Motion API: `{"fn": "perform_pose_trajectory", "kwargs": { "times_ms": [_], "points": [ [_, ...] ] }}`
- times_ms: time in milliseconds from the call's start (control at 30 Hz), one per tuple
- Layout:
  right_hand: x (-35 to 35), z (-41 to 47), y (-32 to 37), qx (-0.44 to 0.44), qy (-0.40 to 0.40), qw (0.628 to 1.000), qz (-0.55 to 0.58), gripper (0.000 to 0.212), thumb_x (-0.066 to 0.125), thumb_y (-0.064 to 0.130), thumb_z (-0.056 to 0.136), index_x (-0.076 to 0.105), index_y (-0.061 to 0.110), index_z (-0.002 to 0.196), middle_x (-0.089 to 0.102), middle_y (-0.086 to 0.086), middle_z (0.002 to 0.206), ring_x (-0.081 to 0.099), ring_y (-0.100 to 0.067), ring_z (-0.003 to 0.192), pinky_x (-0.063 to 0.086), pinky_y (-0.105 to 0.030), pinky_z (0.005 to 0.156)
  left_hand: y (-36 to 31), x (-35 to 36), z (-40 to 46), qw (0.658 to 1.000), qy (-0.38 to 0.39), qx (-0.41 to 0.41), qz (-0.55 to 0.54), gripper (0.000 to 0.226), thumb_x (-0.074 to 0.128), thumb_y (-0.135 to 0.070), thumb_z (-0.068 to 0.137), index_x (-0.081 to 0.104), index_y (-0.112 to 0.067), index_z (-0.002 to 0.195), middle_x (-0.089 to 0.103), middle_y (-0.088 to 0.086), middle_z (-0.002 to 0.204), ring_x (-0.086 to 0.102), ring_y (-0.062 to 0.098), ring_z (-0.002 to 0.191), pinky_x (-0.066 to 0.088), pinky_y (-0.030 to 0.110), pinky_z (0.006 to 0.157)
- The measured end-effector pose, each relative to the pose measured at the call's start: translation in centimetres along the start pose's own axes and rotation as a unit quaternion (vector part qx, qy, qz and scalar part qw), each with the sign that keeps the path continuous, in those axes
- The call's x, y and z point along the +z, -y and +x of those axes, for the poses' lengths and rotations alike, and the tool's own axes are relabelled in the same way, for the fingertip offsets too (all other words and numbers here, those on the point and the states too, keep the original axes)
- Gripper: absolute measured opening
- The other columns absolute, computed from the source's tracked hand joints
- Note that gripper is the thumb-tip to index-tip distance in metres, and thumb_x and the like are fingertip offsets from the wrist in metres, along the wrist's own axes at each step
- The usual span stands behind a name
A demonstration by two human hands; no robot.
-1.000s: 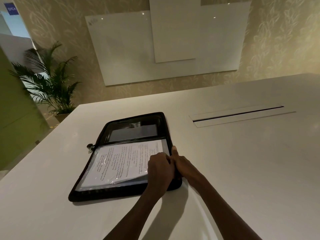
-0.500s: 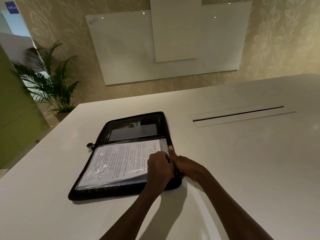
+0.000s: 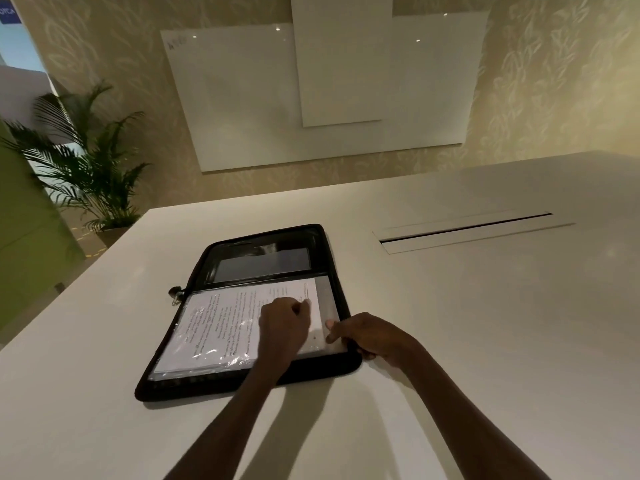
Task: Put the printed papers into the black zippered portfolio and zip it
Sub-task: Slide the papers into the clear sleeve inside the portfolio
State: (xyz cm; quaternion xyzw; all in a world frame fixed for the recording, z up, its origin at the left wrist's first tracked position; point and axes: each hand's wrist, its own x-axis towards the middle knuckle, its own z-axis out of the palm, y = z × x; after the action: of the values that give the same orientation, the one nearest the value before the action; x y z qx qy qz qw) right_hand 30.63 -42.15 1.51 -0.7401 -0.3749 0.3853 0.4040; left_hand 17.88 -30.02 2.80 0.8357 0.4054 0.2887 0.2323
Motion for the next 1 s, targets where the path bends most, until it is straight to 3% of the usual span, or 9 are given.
{"fn": "perform_pose_trajectory", "kwargs": {
  "times_ms": [100,200,400,500,567,700,800,900,1000],
  "points": [
    [0.3,-0.2,-0.2,-0.003,-0.024,1.0,-0.016,0.027,0.073,0.031,0.085,0.075,0.005,0.091,0.056,0.003,0.061,0.041,-0.007,0.047,0.032,-0.018,0.045,3.7,-1.4,1.1,0.998,-0.019,-0.003,0.051,0.025,0.058,-0.028,0.093,0.071,-0.008,0.085,0.071,0.004,0.077,0.065,0.016,0.072,0.052,0.031,0.076],
    [0.8,-0.2,-0.7,-0.002,-0.064,0.998,-0.021,0.011,0.075,0.02,0.083,0.077,0.01,0.088,0.068,0.009,0.07,0.056,-0.008,0.062,0.038,-0.015,0.051,7.4,-2.2,1.8,0.991,0.027,-0.024,0.131,0.044,0.057,-0.038,0.091,0.059,-0.011,0.125,0.064,0.011,0.122,0.057,0.028,0.115,0.042,0.042,0.099],
    [0.7,-0.2,-0.8,0.077,-0.117,0.99,-0.019,0.017,0.077,0.016,0.074,0.07,0.002,0.069,0.049,-0.002,0.051,0.038,-0.01,0.04,0.028,-0.015,0.039,11.9,-1.9,2.3,0.966,0.123,-0.068,0.218,0.065,0.035,-0.071,0.08,0.055,-0.018,0.113,0.046,0.019,0.133,0.039,0.038,0.128,0.032,0.057,0.105],
    [0.4,0.4,-0.2,0.112,-0.15,0.981,-0.044,0.022,0.074,0.009,0.072,0.055,0.006,0.062,0.041,-0.003,0.048,0.033,-0.012,0.037,0.025,-0.017,0.04,12.1,-2.1,2.4,0.971,0.117,-0.052,0.202,0.069,0.034,-0.073,0.082,0.056,-0.017,0.117,0.043,0.021,0.138,0.035,0.04,0.132,0.029,0.059,0.108],
    [0.3,1.3,0.4,0.125,-0.192,0.971,-0.07,0.022,0.068,0.008,0.075,0.05,0.005,0.063,0.043,-0.003,0.051,0.038,-0.015,0.042,0.028,-0.019,0.043,12.4,-2.6,2.7,0.977,0.08,-0.024,0.198,0.071,0.036,-0.07,0.087,0.052,-0.016,0.131,0.035,0.022,0.148,0.026,0.04,0.14,0.021,0.06,0.113],
    [1.2,3.0,2.0,0.047,-0.283,0.941,-0.177,0.018,0.055,0.021,0.084,0.059,0.006,0.074,0.06,-0.007,0.073,0.057,-0.027,0.072,0.04,-0.028,0.064,13.6,-4.1,4.0,0.977,0.071,0.013,0.201,0.082,0.031,-0.072,0.087,0.029,-0.019,0.15,0.008,0.02,0.16,-0.001,0.04,0.148,0.001,0.061,0.114],
    [3.0,4.3,3.4,-0.033,-0.261,0.941,-0.211,0.034,0.048,0.033,0.095,0.066,0.009,0.111,0.068,-0.009,0.112,0.062,-0.028,0.105,0.047,-0.034,0.084,15.2,-4.4,4.5,0.966,0.12,0.012,0.227,0.093,0.021,-0.081,0.081,0.014,-0.023,0.153,-0.005,0.018,0.161,-0.014,0.042,0.146,-0.007,0.066,0.11],
    [4.9,6.2,2.7,-0.051,-0.183,0.944,-0.271,0.061,0.03,0.059,0.093,0.048,0.018,0.134,0.052,-0.007,0.14,0.048,-0.027,0.129,0.043,-0.043,0.103,16.6,-4.2,4.2,0.958,0.155,0.0,0.242,0.101,0.008,-0.087,0.073,0.012,-0.026,0.153,-0.007,0.019,0.161,-0.014,0.046,0.145,-0.009,0.07,0.107],
    [6.5,7.0,0.8,-0.017,-0.151,0.918,-0.367,0.072,0.019,0.062,0.095,0.022,0.016,0.151,0.019,-0.008,0.162,0.015,-0.028,0.15,0.017,-0.047,0.12,17.0,-3.8,3.9,0.952,0.167,-0.005,0.258,0.1,0.003,-0.086,0.074,0.009,-0.026,0.154,-0.007,0.019,0.161,-0.01,0.045,0.145,-0.009,0.07,0.107]
  ]
}}
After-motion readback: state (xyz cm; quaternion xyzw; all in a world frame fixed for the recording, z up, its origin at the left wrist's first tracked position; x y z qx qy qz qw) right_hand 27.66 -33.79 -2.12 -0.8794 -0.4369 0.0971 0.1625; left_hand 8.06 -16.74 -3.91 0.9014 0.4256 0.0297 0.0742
